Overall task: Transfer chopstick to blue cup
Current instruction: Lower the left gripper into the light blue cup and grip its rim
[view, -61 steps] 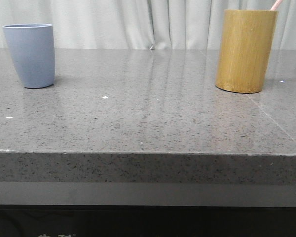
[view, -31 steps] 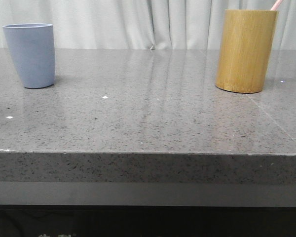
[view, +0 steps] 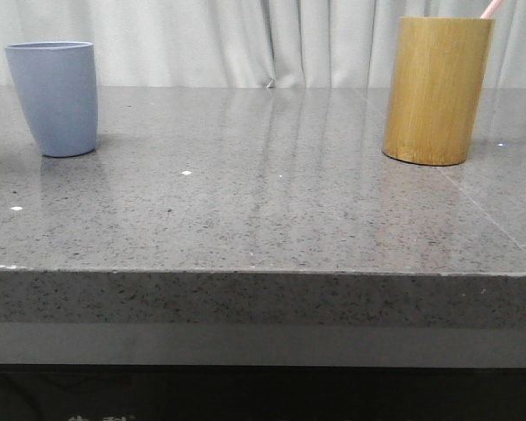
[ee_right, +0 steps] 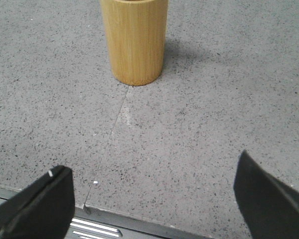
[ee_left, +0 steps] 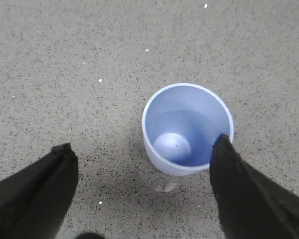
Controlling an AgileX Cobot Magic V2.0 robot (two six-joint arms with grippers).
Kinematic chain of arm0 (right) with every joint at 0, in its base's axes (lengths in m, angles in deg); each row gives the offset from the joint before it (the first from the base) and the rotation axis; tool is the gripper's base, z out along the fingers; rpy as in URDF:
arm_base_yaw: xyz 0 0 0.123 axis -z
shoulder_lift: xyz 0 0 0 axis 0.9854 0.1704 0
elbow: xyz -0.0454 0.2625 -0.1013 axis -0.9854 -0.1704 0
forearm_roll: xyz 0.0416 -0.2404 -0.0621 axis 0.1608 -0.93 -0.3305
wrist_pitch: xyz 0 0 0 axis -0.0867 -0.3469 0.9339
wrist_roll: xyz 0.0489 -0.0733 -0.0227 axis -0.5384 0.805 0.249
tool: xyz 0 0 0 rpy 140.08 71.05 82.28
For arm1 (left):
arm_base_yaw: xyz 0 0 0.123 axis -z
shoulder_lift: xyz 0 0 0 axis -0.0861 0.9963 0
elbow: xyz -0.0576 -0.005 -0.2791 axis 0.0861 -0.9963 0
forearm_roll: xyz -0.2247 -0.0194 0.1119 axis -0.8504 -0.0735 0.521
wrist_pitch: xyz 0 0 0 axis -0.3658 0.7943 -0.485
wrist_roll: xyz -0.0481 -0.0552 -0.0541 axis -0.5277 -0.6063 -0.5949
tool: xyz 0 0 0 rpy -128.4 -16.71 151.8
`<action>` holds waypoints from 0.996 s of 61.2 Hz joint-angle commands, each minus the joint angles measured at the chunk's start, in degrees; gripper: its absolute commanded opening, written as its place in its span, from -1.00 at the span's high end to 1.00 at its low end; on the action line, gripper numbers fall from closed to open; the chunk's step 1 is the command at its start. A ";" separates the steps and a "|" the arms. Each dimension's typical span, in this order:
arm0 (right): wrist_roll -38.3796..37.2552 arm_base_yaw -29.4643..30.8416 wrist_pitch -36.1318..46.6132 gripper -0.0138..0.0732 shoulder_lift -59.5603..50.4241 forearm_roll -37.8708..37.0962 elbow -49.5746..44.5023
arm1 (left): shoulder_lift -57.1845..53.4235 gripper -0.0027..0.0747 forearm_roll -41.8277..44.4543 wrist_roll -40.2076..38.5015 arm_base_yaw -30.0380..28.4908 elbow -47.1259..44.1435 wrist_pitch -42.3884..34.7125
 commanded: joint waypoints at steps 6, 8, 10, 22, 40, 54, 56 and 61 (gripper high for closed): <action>0.67 -0.17 4.47 -0.82 0.60 0.64 1.88 | 5.33 -0.48 0.56 0.17 0.20 8.80 2.56; 0.67 -0.17 4.47 -0.82 0.60 0.64 1.88 | 6.40 -0.48 0.71 0.17 0.20 9.73 3.19; 0.67 -0.17 4.47 -0.82 0.60 0.64 1.88 | 7.69 -0.48 0.71 0.17 0.20 10.85 3.91; 0.67 -0.17 4.23 -0.82 0.60 0.64 1.88 | 13.81 -0.48 2.94 0.06 1.44 15.64 7.01; 0.67 -0.17 3.78 -0.82 0.60 0.64 1.88 | 20.10 -0.36 7.17 -1.73 3.45 19.89 8.81; 0.67 -0.17 3.72 -0.82 0.60 0.64 1.88 | 20.91 0.03 6.71 -1.83 3.45 20.16 8.24; 0.67 -0.17 3.72 -0.82 0.60 0.64 1.88 | 20.91 0.11 6.71 -1.83 3.45 20.16 8.24; 0.67 -0.17 3.72 -0.82 0.60 0.64 1.88 | 20.91 0.33 6.24 -1.83 3.45 20.16 8.24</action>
